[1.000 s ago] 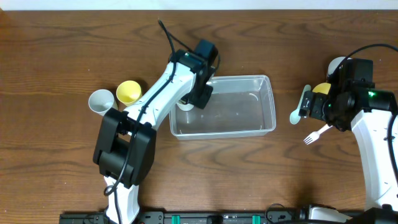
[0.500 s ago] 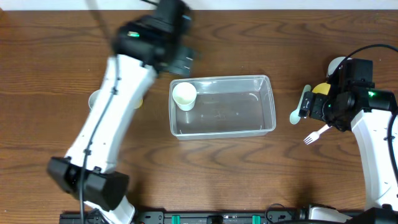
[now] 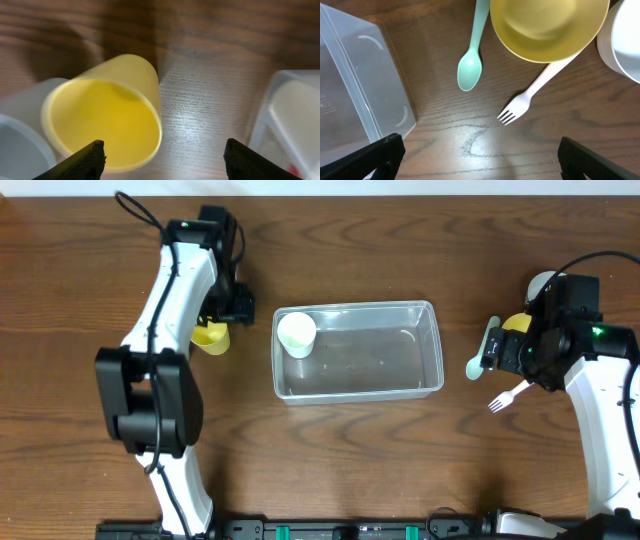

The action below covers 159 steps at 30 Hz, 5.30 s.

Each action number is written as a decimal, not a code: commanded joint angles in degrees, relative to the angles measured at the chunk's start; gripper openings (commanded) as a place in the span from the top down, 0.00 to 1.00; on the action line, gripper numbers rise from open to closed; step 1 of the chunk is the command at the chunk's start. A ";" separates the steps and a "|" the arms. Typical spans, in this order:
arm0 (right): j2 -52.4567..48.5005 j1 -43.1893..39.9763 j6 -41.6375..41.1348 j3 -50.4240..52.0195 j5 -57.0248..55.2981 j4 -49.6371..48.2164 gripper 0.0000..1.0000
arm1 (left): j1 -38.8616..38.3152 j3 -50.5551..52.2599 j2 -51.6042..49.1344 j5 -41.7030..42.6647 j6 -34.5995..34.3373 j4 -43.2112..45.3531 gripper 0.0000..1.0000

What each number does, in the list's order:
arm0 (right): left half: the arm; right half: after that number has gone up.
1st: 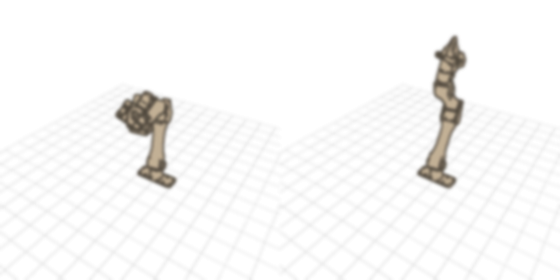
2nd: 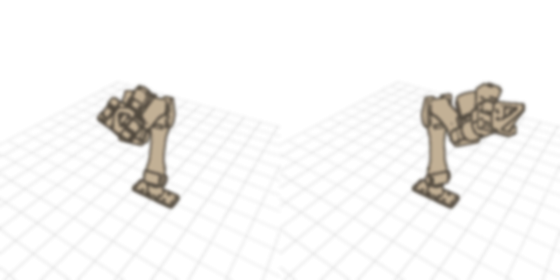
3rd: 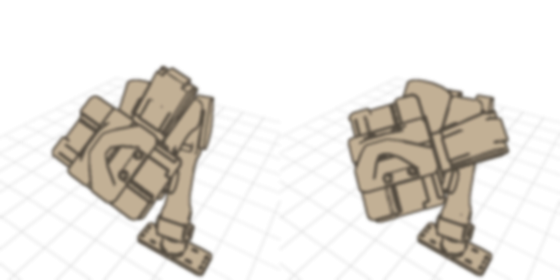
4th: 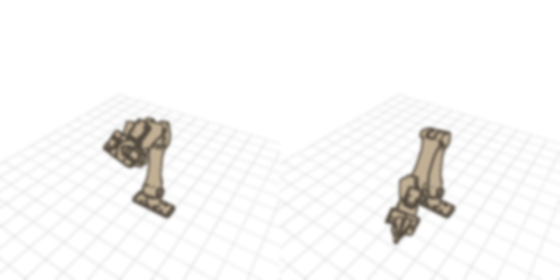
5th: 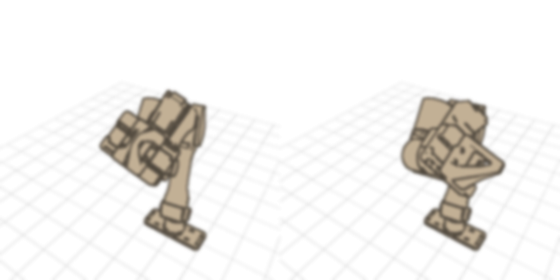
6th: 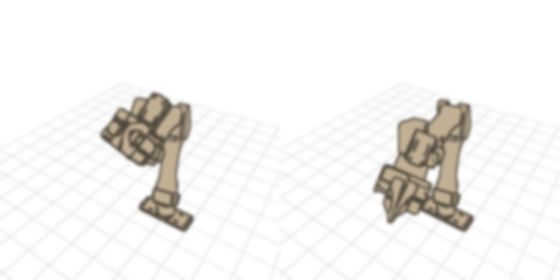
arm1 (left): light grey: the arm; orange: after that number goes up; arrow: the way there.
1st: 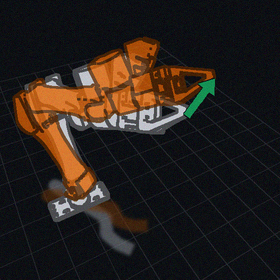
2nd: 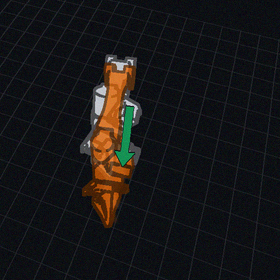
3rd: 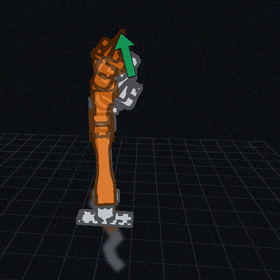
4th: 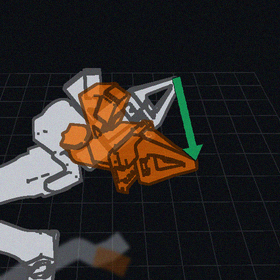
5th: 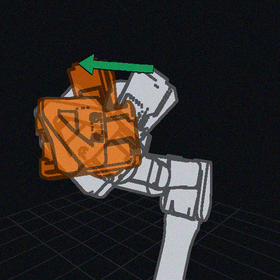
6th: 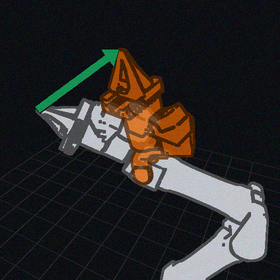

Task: Pack container
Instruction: 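Grasp the yellow cup with the left gripper, then move the yellow cup into the box beside the white cup, release, then grasp the grey cup with the left gripper, then place the grey cup into the box behind the yellow cup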

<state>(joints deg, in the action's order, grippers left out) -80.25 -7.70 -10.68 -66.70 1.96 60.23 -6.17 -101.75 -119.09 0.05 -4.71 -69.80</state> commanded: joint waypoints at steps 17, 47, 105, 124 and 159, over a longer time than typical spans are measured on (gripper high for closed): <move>0.00 -0.26 0.48 -0.68 0.44 0.28 0.01 | 0.07 0.39 -4.87 0.79 -0.50 1.03 0.94; 0.00 -0.26 0.48 -0.68 0.46 1.09 0.01 | -29.53 13.40 24.72 0.87 -0.13 0.48 0.94; 0.00 -0.26 0.92 -0.68 0.46 1.51 0.01 | 13.11 9.29 8.70 0.87 -3.08 3.28 0.29; 0.00 -0.26 0.92 -0.68 0.44 1.77 0.01 | 12.96 9.27 1.60 0.83 -2.89 4.24 0.94; 0.00 -0.26 0.90 -0.68 0.48 2.36 0.01 | -33.75 -8.85 1.99 0.87 5.44 0.50 0.94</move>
<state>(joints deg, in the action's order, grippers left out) -80.25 -7.70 -10.26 -66.70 1.98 62.39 -40.23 -110.48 -115.00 1.32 -0.73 -69.14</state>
